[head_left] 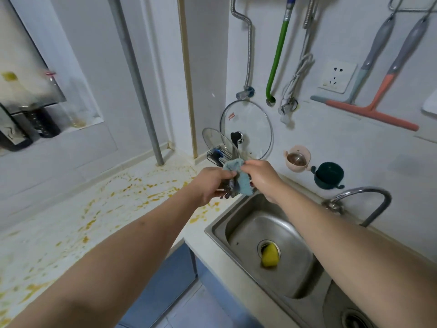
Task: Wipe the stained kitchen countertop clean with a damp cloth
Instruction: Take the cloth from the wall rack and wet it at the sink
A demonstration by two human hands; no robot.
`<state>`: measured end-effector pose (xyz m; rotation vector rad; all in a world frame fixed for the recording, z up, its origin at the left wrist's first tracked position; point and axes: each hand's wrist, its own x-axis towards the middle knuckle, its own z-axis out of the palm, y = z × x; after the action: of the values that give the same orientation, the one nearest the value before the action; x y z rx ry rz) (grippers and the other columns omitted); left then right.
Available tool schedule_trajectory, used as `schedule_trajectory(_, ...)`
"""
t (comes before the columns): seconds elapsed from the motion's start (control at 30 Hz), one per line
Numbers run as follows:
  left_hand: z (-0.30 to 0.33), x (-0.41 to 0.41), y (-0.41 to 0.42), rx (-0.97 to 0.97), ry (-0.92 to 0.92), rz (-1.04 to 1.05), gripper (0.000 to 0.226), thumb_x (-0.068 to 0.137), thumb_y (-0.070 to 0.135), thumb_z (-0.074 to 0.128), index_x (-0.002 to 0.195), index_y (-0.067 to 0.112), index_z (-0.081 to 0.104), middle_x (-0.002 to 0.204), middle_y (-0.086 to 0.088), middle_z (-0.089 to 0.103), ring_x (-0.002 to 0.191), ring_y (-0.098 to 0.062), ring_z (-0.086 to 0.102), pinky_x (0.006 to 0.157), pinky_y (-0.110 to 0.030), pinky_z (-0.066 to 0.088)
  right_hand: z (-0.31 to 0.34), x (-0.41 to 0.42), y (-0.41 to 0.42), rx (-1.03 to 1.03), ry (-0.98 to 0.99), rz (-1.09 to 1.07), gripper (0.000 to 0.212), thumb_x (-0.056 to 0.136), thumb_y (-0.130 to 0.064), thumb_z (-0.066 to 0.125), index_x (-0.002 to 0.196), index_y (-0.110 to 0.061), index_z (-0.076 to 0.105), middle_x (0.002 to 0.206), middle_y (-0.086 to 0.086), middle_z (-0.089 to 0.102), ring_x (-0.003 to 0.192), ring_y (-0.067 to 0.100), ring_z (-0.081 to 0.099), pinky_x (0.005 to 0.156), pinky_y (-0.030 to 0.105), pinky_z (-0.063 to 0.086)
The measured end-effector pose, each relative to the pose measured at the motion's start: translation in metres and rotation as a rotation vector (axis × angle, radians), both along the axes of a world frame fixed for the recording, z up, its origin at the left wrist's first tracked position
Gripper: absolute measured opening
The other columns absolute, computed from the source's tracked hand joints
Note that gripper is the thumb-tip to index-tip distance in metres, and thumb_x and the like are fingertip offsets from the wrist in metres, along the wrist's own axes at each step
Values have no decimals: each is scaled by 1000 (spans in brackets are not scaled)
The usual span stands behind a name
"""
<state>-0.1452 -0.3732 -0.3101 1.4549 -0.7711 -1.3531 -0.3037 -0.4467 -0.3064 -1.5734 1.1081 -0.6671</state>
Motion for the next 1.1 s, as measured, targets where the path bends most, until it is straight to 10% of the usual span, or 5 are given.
schedule_trajectory(0.23,-12,42,15,31,-19,15,9,92,8,68,97,5,62,95,-17,71,78,-29,71,74,-44,64,-7,51,14,13,-23,-167,37,106,-41,42,99,-15,66,103,11,73,94,22,68,82,37,52)
schedule_trajectory(0.43,-20,79,40,35,113,-152,37,92,14,67,123,-4,67,112,-18,72,107,-34,68,102,-48,51,-10,76,30,206,10,107,61,67,-59,81,102,-10,77,99,15,78,95,33,75,92,51,58)
schedule_trajectory(0.9,-7,90,19,-55,679,57,41,107,13,40,143,-4,48,137,-25,61,122,-39,63,97,-51,55,-55,100,25,769,-729,190,57,92,-42,72,138,-9,62,148,21,53,138,40,50,119,56,30)
schedule_trajectory(1.1,-32,98,-9,33,89,124,26,101,9,61,123,-6,61,111,-24,74,93,-36,75,80,-48,64,-61,99,-24,638,-489,12,39,96,-17,65,133,-4,61,127,20,69,117,38,67,108,58,47)
